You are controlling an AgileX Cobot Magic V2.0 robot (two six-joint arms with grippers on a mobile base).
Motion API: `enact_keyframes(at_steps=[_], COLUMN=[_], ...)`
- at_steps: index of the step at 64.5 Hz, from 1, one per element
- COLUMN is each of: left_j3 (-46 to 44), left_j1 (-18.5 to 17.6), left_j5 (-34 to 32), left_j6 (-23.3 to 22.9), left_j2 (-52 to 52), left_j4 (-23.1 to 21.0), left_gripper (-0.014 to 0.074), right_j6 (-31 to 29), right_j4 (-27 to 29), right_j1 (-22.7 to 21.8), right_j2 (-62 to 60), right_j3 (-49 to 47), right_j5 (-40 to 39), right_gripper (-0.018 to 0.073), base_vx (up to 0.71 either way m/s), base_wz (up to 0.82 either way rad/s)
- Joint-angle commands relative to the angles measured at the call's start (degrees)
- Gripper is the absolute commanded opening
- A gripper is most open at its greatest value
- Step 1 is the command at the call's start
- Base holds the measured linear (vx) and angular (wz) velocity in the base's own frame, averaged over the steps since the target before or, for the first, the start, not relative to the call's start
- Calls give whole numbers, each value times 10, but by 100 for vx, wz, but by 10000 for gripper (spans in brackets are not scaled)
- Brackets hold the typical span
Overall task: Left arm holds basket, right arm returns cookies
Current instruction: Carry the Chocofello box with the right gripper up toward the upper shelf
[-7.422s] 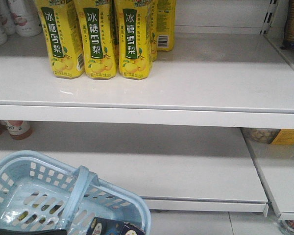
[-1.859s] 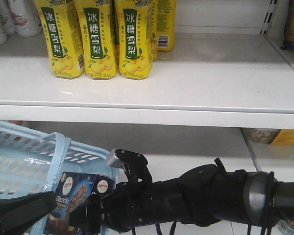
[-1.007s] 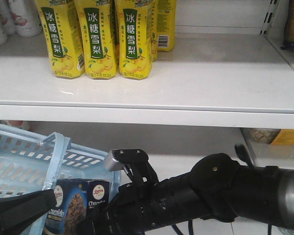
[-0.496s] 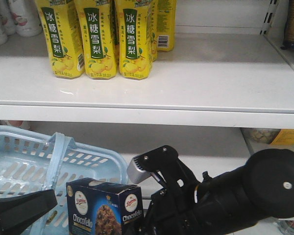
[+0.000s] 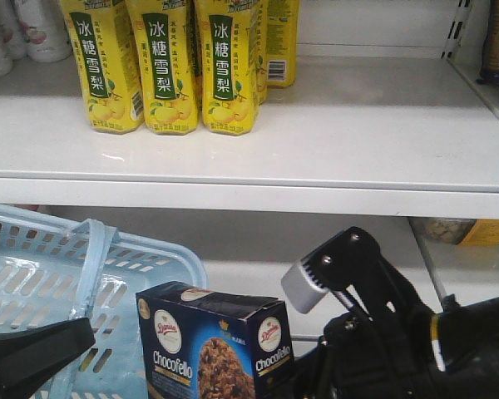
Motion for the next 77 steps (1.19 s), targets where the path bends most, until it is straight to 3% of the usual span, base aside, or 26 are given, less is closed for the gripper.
enact_keyframes(at_steps=[1,50,66,77], left_j3=[-20,-20,-20,-20], left_j1=[-2,-2,-2,-2], left_j5=[-2,-2,-2,-2], left_j6=[8,8,8,8], left_j2=[-2,-2,-2,-2], left_j4=[-34,-34,-34,-34], left_gripper=[-7,-7,-7,-7], right_j6=[24,175,193,217], right_j4=[-9,-140,-144,-188], right_j1=[-3,-3,-3,-3], right_j2=[-32,-228,-296,-321], right_j3=[-16,-16,-30,-60], right_j5=[-15,96,113,116], right_gripper=[-3,-3,-3,-3], base_vx=[0,0,0,0], base_wz=[0,0,0,0])
